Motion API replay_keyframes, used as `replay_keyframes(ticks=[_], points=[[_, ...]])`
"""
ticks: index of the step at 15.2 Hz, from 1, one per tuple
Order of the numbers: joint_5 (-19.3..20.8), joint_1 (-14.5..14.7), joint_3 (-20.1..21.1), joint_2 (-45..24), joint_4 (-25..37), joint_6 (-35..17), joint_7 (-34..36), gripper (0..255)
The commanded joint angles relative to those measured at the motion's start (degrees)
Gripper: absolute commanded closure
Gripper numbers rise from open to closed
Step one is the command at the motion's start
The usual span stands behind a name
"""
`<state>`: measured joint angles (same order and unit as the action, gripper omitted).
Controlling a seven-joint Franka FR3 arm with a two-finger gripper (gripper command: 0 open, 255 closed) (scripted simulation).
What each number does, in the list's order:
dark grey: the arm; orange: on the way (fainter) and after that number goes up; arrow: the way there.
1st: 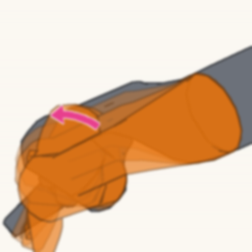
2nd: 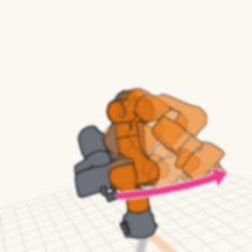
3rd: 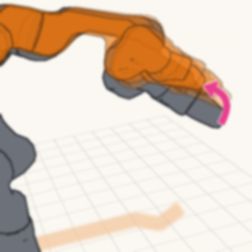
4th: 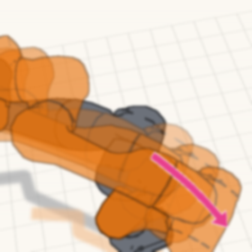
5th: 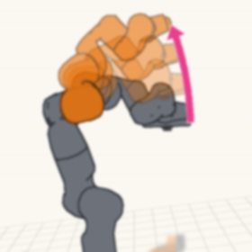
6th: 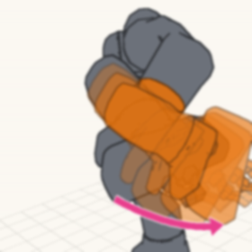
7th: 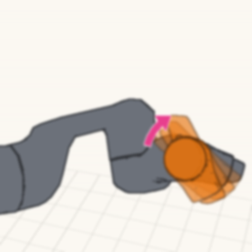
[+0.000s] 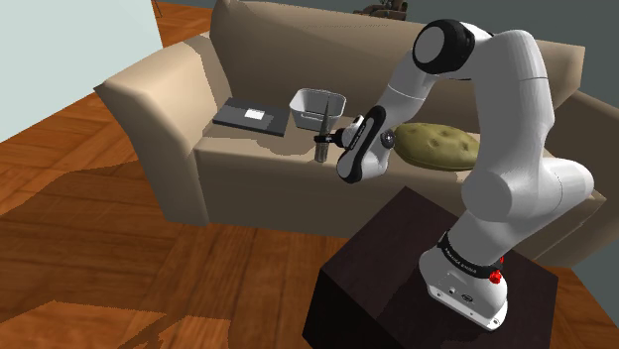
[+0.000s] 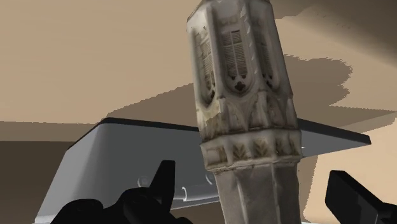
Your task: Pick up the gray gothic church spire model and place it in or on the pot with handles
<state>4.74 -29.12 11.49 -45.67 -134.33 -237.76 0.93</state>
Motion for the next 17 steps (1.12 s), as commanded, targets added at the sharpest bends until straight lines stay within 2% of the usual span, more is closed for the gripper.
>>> replay_keyframes(ticks=[1,2,3,12,17], points=[[0.0,0.0,0.0,-0.01,0.02,0.01,0.0,0],[0.0,0.0,0.0,0.0,0.01,0.01,0.0,0],[0.0,0.0,0.0,0.0,0.01,0.01,0.0,255],[0.0,0.0,0.0,-0.01,0.02,0.01,0.0,255],[-0.3,-0.42,0.52,4.73,-2.49,2.16,0.61,255]])
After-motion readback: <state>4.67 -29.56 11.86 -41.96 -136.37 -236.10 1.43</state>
